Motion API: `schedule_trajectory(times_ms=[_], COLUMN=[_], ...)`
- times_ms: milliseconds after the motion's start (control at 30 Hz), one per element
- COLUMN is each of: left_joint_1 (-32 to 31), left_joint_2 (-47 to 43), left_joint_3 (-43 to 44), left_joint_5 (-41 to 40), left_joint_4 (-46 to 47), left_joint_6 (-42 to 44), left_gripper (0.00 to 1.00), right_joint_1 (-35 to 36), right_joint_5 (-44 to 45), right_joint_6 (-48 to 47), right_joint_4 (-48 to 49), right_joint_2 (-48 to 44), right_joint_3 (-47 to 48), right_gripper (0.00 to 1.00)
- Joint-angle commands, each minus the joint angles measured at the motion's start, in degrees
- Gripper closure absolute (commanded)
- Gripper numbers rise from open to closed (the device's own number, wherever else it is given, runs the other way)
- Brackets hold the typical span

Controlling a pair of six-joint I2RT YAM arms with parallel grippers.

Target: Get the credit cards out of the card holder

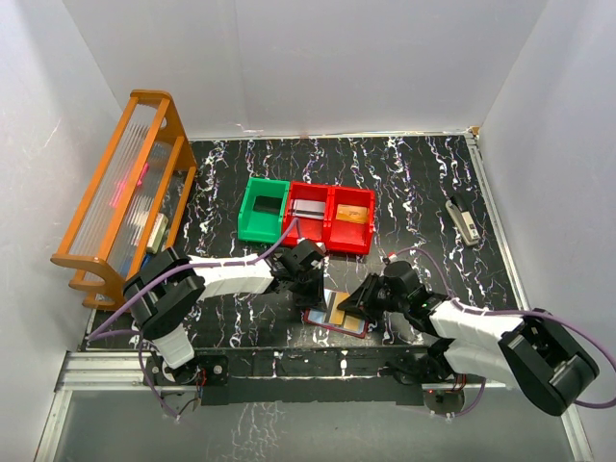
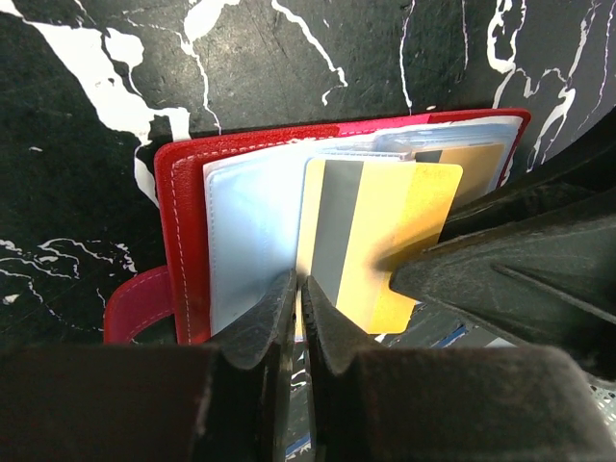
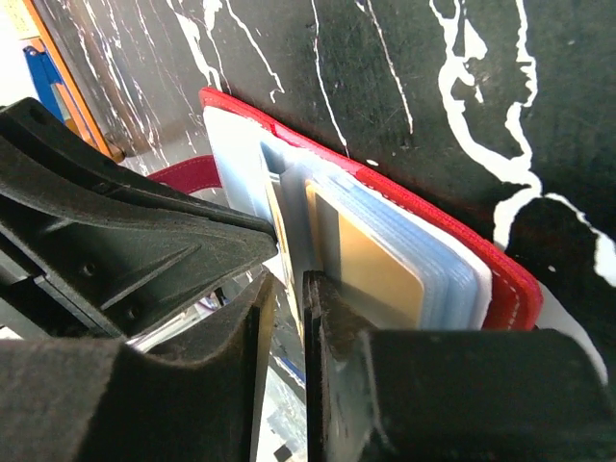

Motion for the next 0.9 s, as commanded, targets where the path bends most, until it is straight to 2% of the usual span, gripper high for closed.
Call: schedule_trajectory(times_ms=[0,167,400,467,533,633,867], left_joint_1=[-0.22,-0.20,-0.25,-0.24,-0.29,-0.27,-0.24], left_joint_2=[-0.28,-0.13,-0.15,-0.21,-0.20,-0.30,-2.41], left_joint_3=[-2.37,-1.91,-2.07,-2.21,-2.22,-2.27,-2.86], left_joint_5=[-4.28,-4.37,-3.93,-3.78,-3.84,-4.91,-8.83], left_joint_4=[-7.29,-7.54,-7.37,-7.25,-7.23,-7.83,-10.10], left_joint_6=[0.78,1.08,1.26,1.19,1.26,0.97,-0.95], left_gripper=[0.93,0.94,0.93,0.93,0.94,0.94,0.95], right_joint_1=[-0.16,-0.18,-0.18,-0.24,-0.37,-0.33,-0.67], right_joint_5=[3.22,2.58,1.73,1.54,0.81,1.16,3.72], right_joint_6=[-1.14,-0.25,-0.66,-0.66,-1.41,-3.70,-5.32], right_joint_4=[-3.44,-2.43,-1.11,-0.06,0.58,-4.06,-11.41], right_joint_2=[-4.65,-5.99,-2.76,-1.46,-0.08,0.14,-8.09], right_joint_3=[0.09,-1.51,-0.39,-0.17,0.70,2.84,1.88], right_gripper=[0.82,0.91,0.83,0.83,0.90,1.00,1.00])
